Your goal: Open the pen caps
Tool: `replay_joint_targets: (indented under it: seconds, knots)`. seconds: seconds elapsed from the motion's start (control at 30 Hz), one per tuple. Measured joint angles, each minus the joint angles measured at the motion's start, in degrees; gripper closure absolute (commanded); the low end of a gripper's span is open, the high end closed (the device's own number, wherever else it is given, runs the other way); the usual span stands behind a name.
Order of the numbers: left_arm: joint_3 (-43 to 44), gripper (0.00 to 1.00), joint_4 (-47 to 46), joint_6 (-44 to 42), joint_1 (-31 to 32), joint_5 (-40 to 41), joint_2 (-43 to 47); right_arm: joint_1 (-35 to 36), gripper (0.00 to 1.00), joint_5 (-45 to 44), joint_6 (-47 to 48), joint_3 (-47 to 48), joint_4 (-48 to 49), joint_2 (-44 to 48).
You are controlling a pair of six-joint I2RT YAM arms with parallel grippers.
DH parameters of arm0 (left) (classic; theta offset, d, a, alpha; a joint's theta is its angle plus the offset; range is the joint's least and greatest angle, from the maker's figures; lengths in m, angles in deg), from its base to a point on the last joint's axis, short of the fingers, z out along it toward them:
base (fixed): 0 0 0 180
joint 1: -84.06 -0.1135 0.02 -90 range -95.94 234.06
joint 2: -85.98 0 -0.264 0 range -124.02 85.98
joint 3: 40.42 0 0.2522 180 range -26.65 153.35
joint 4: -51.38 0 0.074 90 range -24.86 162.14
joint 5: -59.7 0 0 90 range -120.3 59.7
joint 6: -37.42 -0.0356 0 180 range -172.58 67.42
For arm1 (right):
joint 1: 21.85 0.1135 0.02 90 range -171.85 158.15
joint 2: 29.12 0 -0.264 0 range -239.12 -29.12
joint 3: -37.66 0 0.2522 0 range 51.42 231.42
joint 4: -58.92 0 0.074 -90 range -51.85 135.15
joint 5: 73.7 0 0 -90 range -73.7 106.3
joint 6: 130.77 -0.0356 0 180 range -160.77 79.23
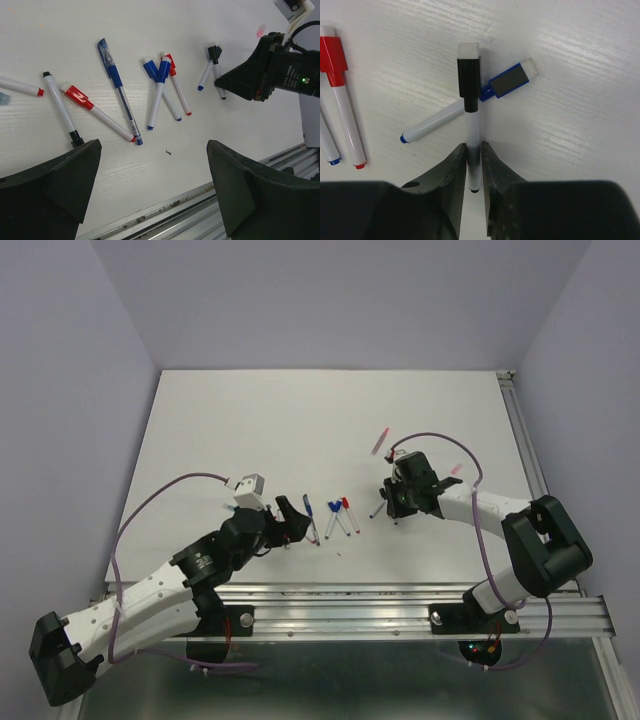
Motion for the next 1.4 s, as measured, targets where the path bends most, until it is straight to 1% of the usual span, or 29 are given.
replay_joint_targets:
  seconds: [0.13, 0.23, 0.27, 0.37, 0.53, 0.63, 0.7, 0.83, 0.97, 1.07, 1.17, 1.27, 1.37, 1.4]
  knots:
    - [0.00, 0.01, 0.52, -0.02, 0.00, 0.90, 0.37, 0.00, 0.82, 0.00, 0.13, 0.00, -0.22, -0.02]
    - [0.02, 0.01, 1.09, -0.02, 0.00, 1.49, 0.28, 0.00, 0.88, 0.02, 0.26, 0.00, -0.22, 0.00]
    - [0.02, 0.01, 1.18, -0.04, 0.00, 1.64, 0.20, 0.00, 0.88, 0.04, 0.31, 0.00, -0.22, 0.02]
    - [0.24, 0.01, 1.25, -0.20, 0.00, 1.73, -0.37, 0.02, 0.94, 0.72, 0.37, -0.02, -0.28, 0.70]
    - [1.42, 0.01, 0.11, -0.61, 0.00, 0.68, -1.92, 0.31, 0.94, 3.69, 0.24, -0.04, -0.26, 5.95]
    - [1.66, 0.01, -3.21, -0.70, 0.00, -1.14, -3.43, 0.48, 0.94, 6.78, -0.52, -0.15, -0.11, 10.54]
    - [1.75, 0.01, -6.29, -0.66, 0.00, -2.69, -5.49, 0.96, 0.95, 9.62, -1.92, -0.94, 0.87, 14.47]
    - [1.99, 0.01, -13.92, -0.33, 0.04, -5.95, -11.65, 2.16, 0.95, 15.43, -5.68, -3.80, 3.69, 19.08]
    - [3.54, 0.01, -19.61, 0.63, 0.35, -8.31, -19.15, 3.45, 0.95, 20.65, -10.14, -7.45, 6.64, 21.09]
    - [6.73, 0.01, -22.43, 1.42, 1.33, -9.05, -24.68, 4.57, 0.95, 23.65, -12.63, -9.14, 7.91, 21.57]
    - [9.05, 0.05, -24.90, 2.01, 2.23, -9.42, -27.76, 5.70, 0.95, 25.99, -14.78, -9.88, 9.77, 21.64]
    - [11.10, 0.11, -26.95, 2.56, 2.71, -9.79, -30.51, 6.62, 0.95, 27.39, -16.31, -10.27, 11.45, 21.94]
    - [12.20, 0.27, -27.80, 2.99, 2.91, -10.60, -32.76, 7.04, 0.95, 28.17, -17.49, -10.38, 12.96, 22.53]
    - [12.39, 0.34, -27.82, 3.15, 2.93, -10.88, -33.40, 7.08, 0.95, 28.41, -17.88, -10.49, 13.49, 22.97]
